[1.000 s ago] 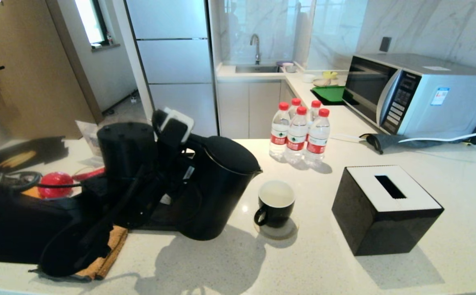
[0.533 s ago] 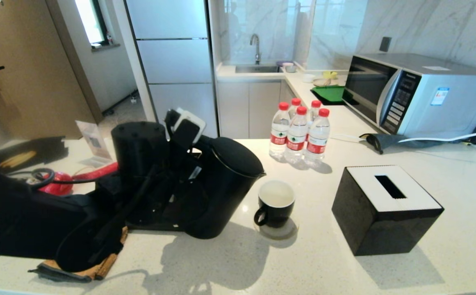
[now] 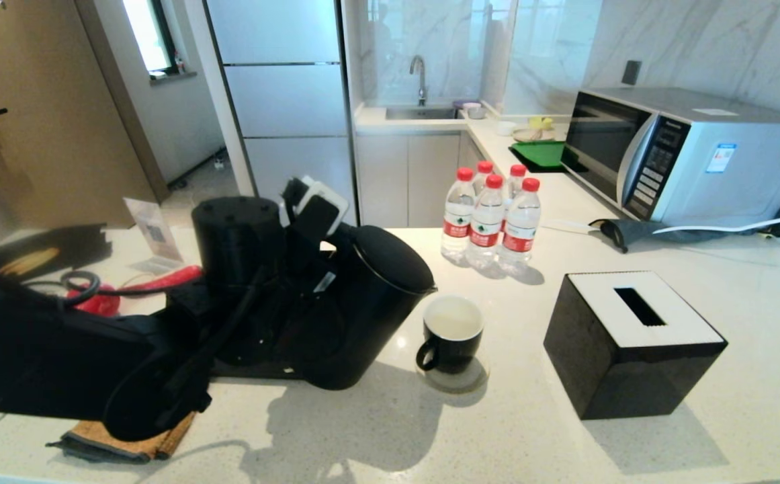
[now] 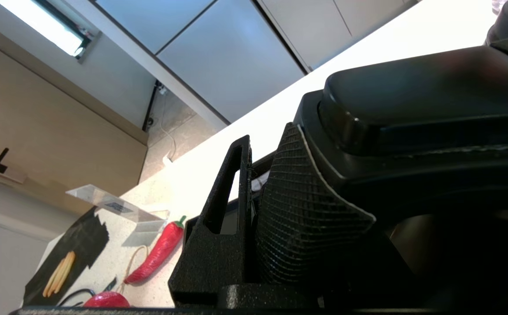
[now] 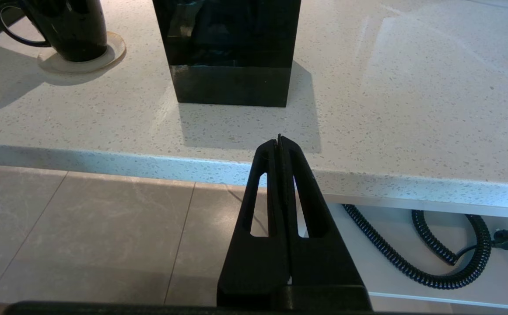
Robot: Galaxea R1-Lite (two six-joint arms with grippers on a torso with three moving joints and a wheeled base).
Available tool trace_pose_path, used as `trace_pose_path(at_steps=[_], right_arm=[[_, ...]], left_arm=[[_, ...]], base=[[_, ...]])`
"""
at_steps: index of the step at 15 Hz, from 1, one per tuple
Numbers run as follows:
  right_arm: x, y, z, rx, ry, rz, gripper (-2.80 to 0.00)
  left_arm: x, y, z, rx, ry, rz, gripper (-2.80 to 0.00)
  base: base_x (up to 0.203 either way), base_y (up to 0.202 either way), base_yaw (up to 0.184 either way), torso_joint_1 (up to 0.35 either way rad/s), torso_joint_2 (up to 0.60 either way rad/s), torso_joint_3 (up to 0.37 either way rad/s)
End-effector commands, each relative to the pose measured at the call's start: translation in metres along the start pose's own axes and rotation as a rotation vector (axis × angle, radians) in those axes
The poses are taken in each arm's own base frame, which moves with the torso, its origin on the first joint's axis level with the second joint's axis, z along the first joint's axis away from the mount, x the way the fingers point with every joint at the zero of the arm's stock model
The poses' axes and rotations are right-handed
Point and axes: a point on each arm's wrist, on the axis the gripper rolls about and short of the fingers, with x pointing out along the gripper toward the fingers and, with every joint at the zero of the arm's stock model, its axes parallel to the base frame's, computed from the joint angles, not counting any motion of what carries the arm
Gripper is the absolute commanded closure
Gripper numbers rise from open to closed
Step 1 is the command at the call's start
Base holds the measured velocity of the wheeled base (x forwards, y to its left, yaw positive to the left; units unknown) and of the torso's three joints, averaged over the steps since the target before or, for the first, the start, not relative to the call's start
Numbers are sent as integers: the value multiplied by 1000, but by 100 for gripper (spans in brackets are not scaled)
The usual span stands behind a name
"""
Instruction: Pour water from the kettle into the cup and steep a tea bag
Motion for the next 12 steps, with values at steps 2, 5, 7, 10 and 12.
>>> trace_pose_path(at_steps=[2, 5, 7, 10, 12], right_arm=[[0, 0, 0, 0, 3, 1, 0], [0, 0, 0, 0, 3, 1, 0], [0, 0, 0, 0, 3, 1, 0], [0, 0, 0, 0, 3, 1, 0], [0, 0, 0, 0, 3, 1, 0]], left_arm=[[2, -3, 2, 10, -4, 4, 0], [3, -2, 5, 44, -11, 9, 0], [5, -3, 6, 60, -15, 10, 0], [7, -4, 10, 87, -24, 15, 0], [9, -8, 13, 88, -32, 9, 0]], base=[[0, 0, 0, 0, 0, 0], [0, 0, 0, 0, 0, 0], [0, 0, 0, 0, 0, 0], [0, 0, 0, 0, 0, 0], [0, 0, 0, 0, 0, 0]])
